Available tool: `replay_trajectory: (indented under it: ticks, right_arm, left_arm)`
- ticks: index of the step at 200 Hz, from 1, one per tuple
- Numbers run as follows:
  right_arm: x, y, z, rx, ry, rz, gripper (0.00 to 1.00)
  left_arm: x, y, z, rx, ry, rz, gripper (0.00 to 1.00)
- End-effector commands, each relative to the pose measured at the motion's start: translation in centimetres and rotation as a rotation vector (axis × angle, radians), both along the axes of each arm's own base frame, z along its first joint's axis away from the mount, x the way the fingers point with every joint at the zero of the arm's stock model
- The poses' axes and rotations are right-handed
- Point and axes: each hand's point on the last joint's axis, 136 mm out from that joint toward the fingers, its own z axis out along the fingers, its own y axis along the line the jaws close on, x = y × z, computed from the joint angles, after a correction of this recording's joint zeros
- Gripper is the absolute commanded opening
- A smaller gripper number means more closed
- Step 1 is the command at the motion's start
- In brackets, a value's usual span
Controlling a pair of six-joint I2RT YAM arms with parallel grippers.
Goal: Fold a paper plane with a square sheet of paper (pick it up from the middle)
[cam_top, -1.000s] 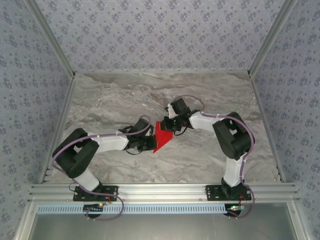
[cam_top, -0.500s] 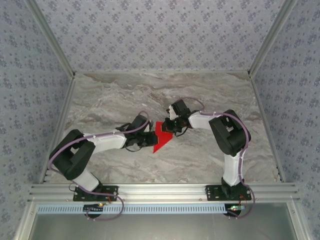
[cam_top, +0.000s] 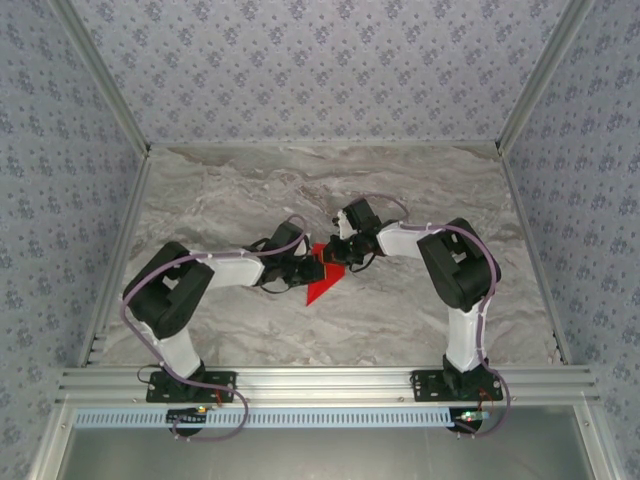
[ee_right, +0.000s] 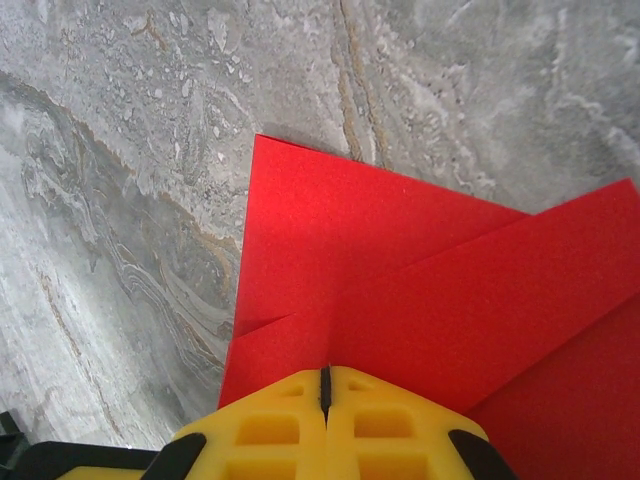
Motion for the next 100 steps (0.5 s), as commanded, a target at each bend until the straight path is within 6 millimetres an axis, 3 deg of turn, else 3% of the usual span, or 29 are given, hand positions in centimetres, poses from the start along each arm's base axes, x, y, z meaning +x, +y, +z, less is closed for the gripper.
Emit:
replay_trajectory:
  ticks: [1, 41, 100]
  right_arm:
    - [-1.9, -2.6, -4.8, -0.158, 0.104, -0.021, 0.0]
    - [-2.0, -3.5, -5.7, -0.211, 0.129, -0.046, 0.0]
    - [-1.8, -4.0, -6.1, -0.223, 0.147, -0.066, 0.0]
  left_arm:
    - [-0.5, -0.2, -0.5, -0.008, 0.01, -0.032, 0.06]
    - [-3.2, 1.4, -2.1, 0.04, 0.078, -0.062, 0.03]
    - [-8.2, 3.2, -2.6, 0.091, 0.125, -0.111, 0.02]
